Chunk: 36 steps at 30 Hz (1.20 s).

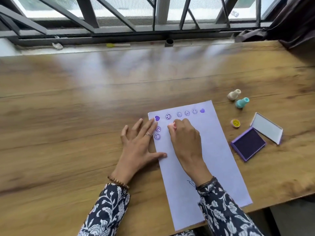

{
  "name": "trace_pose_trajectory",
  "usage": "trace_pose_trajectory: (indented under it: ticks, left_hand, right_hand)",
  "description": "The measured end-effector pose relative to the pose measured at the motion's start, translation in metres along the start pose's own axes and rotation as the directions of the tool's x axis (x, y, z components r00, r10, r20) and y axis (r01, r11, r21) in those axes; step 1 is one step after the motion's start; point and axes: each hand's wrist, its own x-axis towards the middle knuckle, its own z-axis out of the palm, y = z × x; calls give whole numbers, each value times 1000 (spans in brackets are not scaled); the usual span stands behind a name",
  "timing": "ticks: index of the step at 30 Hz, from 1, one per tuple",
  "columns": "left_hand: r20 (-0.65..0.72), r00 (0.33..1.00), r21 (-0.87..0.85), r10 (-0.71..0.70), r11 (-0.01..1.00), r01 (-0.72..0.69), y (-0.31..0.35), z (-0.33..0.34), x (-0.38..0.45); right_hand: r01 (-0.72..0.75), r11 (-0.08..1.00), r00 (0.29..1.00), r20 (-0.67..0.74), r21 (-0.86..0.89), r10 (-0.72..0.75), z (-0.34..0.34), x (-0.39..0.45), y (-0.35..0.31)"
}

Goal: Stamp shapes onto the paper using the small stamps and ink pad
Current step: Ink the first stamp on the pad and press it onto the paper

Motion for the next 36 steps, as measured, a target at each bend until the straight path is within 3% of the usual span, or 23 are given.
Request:
trace_pose_trajectory:
  ticks: [6,15,24,36]
  left_hand:
    - [13,1000,1,-3,1000,3,1,-2,1]
    - [10,1000,-15,-6,1000,6,2,-3,0]
    - [-9,1000,-41,1,999,-2,1,-2,1]
    - [9,1000,-24,-4,1000,4,-1,1,2]
  right_hand:
    - [17,999,1000,-8,-50,-17,5,-1,-4]
    - [77,971,983,-147,-225,-112,12,-3,-1]
    - [189,899,961,-116,-394,-253,12,-3,5]
    - [229,912,957,-92,-341,-275,9,0,6]
